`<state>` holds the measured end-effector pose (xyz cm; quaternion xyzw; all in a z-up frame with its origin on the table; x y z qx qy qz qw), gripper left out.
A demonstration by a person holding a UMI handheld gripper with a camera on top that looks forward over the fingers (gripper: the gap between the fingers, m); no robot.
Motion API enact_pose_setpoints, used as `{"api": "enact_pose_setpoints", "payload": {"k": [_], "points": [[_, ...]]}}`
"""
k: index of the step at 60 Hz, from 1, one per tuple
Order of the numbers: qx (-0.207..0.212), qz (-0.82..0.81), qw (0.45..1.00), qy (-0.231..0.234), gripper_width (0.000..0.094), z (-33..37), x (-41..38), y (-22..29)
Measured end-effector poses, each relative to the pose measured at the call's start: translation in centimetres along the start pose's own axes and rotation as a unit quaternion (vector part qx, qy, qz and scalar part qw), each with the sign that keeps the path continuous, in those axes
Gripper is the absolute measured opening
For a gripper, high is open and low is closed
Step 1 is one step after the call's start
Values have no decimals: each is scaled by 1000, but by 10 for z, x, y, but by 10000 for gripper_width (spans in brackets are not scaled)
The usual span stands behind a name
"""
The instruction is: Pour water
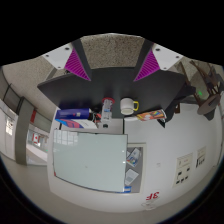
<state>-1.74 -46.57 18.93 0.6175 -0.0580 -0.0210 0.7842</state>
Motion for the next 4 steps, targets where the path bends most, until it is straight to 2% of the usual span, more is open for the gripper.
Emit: {"api": "enact_pose_setpoints", "payload": {"k": [4], "points": [[0,-2,1000,3,845,2,-1,0]]}}
Point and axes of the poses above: the point between the fingertips, and its own axes, seen from behind it with the camera up: x to the right, y up, z backward, against the way the camera looks, the point moved 7 cm from there along z, backward, against the way the camera looks, and after that the axes turned 12 degrees about x, right-handed, at the moved point
